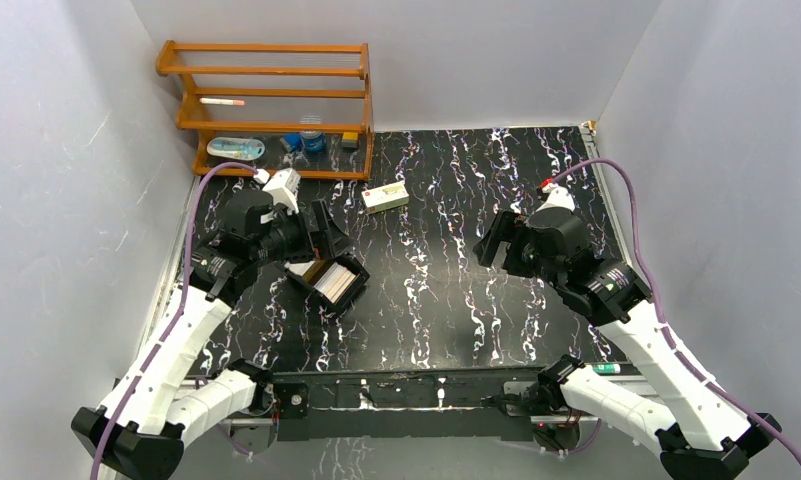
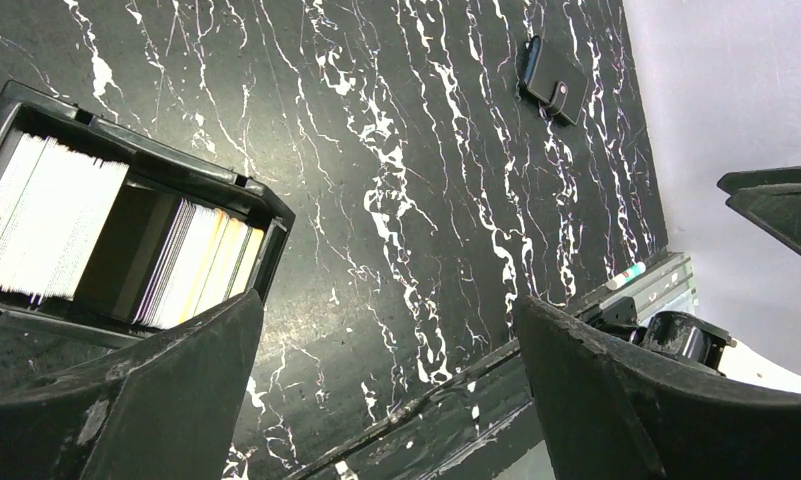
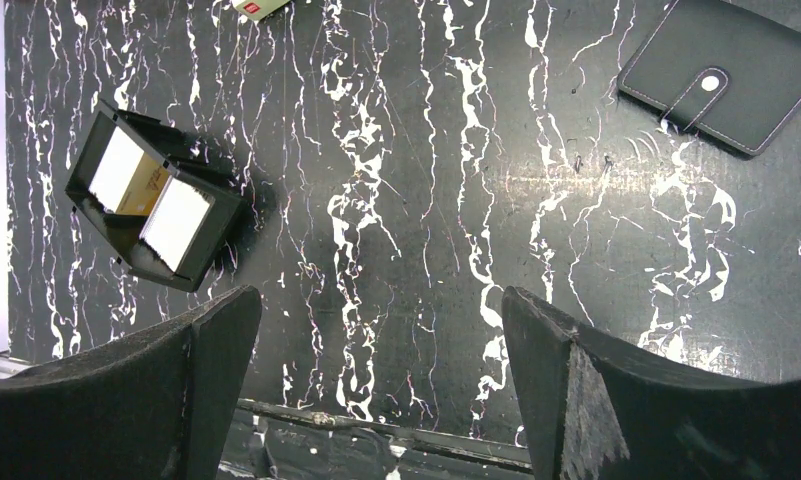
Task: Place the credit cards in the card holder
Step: Pick up the card holder from the center of the board.
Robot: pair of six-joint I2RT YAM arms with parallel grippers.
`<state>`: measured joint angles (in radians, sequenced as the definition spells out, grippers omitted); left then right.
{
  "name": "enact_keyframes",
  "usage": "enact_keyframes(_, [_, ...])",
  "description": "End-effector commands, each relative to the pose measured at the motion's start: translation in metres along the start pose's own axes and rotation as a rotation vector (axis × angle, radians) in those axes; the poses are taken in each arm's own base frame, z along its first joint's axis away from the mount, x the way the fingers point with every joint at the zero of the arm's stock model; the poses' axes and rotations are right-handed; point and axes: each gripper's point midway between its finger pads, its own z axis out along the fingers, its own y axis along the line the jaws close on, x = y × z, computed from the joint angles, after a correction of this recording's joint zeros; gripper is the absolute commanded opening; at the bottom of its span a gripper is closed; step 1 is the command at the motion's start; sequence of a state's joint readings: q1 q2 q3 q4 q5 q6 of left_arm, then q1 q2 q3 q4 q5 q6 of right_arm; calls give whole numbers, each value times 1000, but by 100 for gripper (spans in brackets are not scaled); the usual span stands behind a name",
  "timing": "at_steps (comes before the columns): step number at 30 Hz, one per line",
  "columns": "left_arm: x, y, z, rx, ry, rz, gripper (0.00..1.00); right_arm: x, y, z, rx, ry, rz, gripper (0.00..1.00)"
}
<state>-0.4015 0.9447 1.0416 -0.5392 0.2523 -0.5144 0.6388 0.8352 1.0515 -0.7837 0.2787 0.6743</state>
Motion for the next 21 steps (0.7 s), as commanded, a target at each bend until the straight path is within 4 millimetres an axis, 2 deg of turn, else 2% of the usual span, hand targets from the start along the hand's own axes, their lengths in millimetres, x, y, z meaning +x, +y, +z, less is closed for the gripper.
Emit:
enact_keyframes(1, [5,1,-6,-6,3,0,98,-20,7,-7,-25,-74,16,98])
enact_keyframes(7, [16,6,0,-6,37,-6,99,-31,-14,2,98,-130,-51,98])
enact_keyframes(14, [34,18,12,-14,85,3,99,-32,-27,32,231,-107,-115,98])
enact_keyframes(17, [43,29,16,-45,102,8,99,-30,-42,50,342,-87,-152,98])
enact_keyframes(21, [52,41,19,-80,114,19,99,-31,-83,78,504,-24,-137,93])
